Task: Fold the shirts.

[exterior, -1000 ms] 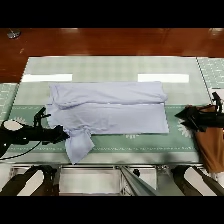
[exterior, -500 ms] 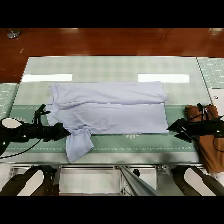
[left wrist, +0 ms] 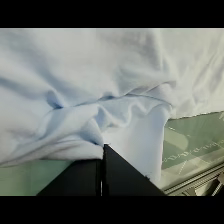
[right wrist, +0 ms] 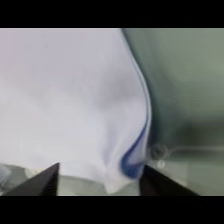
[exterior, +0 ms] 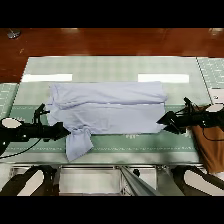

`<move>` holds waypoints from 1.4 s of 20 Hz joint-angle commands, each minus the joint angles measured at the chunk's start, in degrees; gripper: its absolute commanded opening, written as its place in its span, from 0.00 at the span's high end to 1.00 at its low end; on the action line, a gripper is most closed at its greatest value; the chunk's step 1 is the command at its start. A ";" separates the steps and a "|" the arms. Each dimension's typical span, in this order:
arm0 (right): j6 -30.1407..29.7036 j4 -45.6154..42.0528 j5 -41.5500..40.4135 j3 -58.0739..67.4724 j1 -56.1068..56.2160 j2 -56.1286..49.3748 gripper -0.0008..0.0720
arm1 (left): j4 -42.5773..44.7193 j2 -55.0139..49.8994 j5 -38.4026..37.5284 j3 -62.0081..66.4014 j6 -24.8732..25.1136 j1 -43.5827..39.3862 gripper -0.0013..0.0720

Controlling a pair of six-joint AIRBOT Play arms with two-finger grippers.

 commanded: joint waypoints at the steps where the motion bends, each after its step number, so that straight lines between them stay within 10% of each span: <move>1: -2.27 1.57 0.44 3.48 1.40 -2.36 0.89 | -0.02 0.04 0.09 0.33 -0.02 0.07 0.93; 13: -6.40 1.31 -1.66 17.44 1.40 -2.60 0.96 | 0.02 -1.84 1.57 16.06 -3.78 4.35 0.93; 28: -5.75 10.47 -2.51 41.59 1.46 -25.90 0.96 | -0.20 -36.00 6.08 50.80 -7.72 -1.16 0.93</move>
